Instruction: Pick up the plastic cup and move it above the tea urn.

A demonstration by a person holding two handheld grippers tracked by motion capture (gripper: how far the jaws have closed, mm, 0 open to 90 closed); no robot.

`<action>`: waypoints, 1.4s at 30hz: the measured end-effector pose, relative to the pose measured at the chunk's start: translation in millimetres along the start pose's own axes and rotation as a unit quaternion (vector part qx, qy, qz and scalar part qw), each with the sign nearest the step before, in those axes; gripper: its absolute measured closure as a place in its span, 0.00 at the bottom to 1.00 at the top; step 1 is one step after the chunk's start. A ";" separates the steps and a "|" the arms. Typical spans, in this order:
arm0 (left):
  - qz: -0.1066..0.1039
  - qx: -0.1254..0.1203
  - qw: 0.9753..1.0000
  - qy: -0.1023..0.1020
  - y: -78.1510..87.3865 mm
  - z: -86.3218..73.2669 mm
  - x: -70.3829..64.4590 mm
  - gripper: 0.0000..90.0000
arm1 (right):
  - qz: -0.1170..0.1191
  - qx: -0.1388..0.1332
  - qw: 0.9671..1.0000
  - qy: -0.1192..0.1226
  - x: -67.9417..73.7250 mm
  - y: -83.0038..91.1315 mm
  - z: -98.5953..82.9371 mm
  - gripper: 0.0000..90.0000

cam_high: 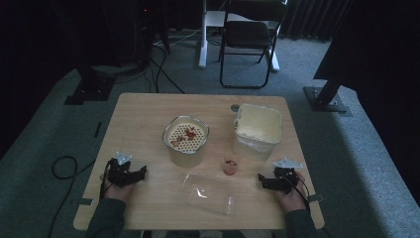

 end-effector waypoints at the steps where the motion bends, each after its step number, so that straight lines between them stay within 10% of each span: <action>1: -0.003 0.001 1.000 -0.002 -0.1 0.3 -2.2 0.25 | 0.000 0.000 1.000 0.001 -0.2 0.2 -0.2 0.15; 20: -0.094 -0.013 0.995 -0.011 12.6 12.8 -53.0 0.42 | -0.011 -0.001 1.000 -0.009 -5.5 2.2 -2.0 0.15; 32: -0.181 -0.047 0.981 -0.054 38.8 34.7 -116.7 0.41 | -0.011 -0.001 1.000 -0.009 -5.5 2.1 -2.0 0.15; 38: -0.236 -0.058 0.967 -0.073 47.4 41.9 -150.5 0.40 | -0.011 -0.001 1.000 -0.009 -5.5 2.2 -2.0 0.15; 42: -0.249 -0.055 0.963 -0.092 48.4 44.8 -168.1 0.40 | -0.011 -0.001 1.000 -0.010 -5.5 2.2 -2.0 0.15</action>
Point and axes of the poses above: each handheld gripper's, and its own axes: y roughly backward along the jaws, z roughly out of its top, x roughly to its left, the point moved 9 cm from there along -y, roughly forward along the jaws
